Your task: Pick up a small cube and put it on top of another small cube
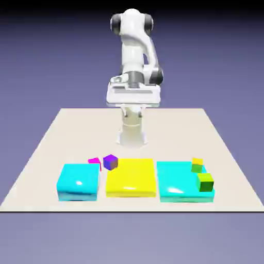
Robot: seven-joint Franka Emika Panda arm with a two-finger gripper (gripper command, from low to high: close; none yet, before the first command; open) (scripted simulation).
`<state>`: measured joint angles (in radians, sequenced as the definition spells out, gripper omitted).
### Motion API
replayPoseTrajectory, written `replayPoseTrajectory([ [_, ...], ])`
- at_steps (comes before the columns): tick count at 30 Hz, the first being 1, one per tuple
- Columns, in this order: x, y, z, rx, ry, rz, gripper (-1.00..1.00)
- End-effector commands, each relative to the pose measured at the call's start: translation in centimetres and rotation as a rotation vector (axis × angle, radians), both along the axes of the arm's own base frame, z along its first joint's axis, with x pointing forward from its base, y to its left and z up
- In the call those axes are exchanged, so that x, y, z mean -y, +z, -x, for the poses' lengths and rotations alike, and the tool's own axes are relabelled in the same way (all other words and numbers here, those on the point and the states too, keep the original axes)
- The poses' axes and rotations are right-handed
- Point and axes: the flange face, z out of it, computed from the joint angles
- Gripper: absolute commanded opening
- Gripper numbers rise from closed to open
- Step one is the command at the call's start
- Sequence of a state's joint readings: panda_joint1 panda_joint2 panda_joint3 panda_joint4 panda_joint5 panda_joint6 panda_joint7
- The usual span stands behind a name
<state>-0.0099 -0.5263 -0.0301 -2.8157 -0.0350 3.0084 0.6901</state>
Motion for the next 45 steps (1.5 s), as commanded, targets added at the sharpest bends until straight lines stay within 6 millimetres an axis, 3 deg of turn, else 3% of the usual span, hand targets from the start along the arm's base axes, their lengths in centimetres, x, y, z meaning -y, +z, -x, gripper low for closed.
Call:
replayPoseTrajectory([
  [1,1.5,-2.0,-0.1,-0.066,0.012,0.035,0.00],
  [4,5.8,-7.9,0.6,-0.271,0.060,0.117,0.00],
  [7,9.9,-13.7,2.7,-0.479,0.127,0.164,0.00],
  [13,16.3,-23.8,10.6,-0.887,0.311,0.151,0.00],
  [15,16.3,-23.9,10.7,-0.889,0.312,0.150,0.00],
  [23,16.7,-30.6,11.4,-0.889,0.312,0.151,0.00],
  [24,16.7,-30.8,11.5,-0.889,0.312,0.150,0.00],
  [25,16.7,-30.8,11.5,-0.889,0.312,0.150,-1.00],
  [26,16.7,-30.8,11.5,-0.889,0.312,0.150,-1.00],
  [34,16.3,-24.1,10.7,-0.889,0.312,0.150,-1.00],
  [36,16.3,-23.9,10.7,-0.889,0.312,0.150,-1.00],
  [39,17.3,-19.9,6.4,-0.821,0.213,0.139,-1.00],
  [41,14.1,-18.7,3.0,-0.819,0.250,0.161,-1.00],
  [45,4.4,-16.7,-2.6,-0.821,0.384,0.226,-1.00],
])
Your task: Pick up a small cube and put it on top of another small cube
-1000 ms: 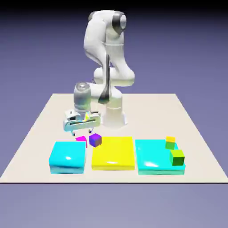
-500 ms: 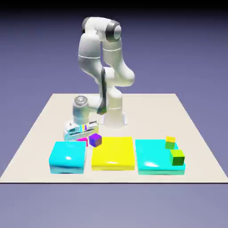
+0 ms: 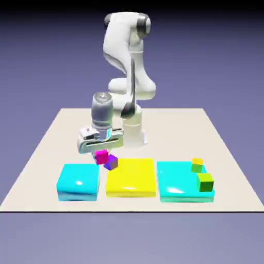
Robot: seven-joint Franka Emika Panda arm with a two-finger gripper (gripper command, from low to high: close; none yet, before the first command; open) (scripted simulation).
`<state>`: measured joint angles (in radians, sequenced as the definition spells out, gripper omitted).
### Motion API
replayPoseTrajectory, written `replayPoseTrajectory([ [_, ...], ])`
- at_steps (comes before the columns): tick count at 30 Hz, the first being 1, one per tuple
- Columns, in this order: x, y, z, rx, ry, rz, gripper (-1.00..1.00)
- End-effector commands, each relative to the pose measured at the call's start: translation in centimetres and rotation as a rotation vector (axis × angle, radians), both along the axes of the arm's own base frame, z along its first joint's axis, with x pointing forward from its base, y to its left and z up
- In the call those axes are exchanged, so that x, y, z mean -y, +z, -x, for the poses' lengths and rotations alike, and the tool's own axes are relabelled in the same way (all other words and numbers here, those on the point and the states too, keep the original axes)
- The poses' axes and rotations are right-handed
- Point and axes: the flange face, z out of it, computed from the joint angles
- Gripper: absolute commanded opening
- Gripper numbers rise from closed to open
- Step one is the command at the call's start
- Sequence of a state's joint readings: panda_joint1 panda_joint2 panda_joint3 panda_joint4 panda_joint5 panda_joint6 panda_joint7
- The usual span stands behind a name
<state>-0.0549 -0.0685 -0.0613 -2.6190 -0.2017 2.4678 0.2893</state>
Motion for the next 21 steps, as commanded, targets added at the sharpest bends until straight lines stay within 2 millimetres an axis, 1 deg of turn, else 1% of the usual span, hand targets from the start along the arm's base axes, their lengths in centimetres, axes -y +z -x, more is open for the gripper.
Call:
replayPoseTrajectory([
  [1,-1.9,0.5,-0.8,-0.003,0.018,0.002,-1.00],
  [3,-8.1,1.3,-2.0,-0.011,0.103,0.001,-1.00],
  [4,-11.3,1.8,-2.3,-0.016,0.146,0.001,-1.00],
  [6,-17.9,2.6,-2.0,-0.025,0.232,-0.002,-1.00],
  [7,-21.2,3.1,-1.5,-0.031,0.276,-0.004,-1.00],
  [9,-27.9,4.0,0.3,-0.043,0.365,-0.009,-1.00],
  [10,-31.1,4.5,1.7,-0.051,0.410,-0.012,-1.00],
  [12,-37.3,5.5,5.1,-0.067,0.501,-0.017,-1.00],
  [13,-36.9,3.7,5.4,-0.070,0.539,0.000,-1.00],
  [16,-36.4,-1.4,5.6,-0.070,0.539,0.001,-1.00],
  [17,-36.2,-2.6,5.8,-0.071,0.540,0.000,-1.00],
  [18,-36.2,-2.6,5.8,-0.071,0.540,0.000,1.00],
  [19,-36.2,-2.6,5.8,-0.071,0.540,0.000,1.00],
  [21,-36.6,0.8,5.4,-0.070,0.539,0.002,1.00],
])
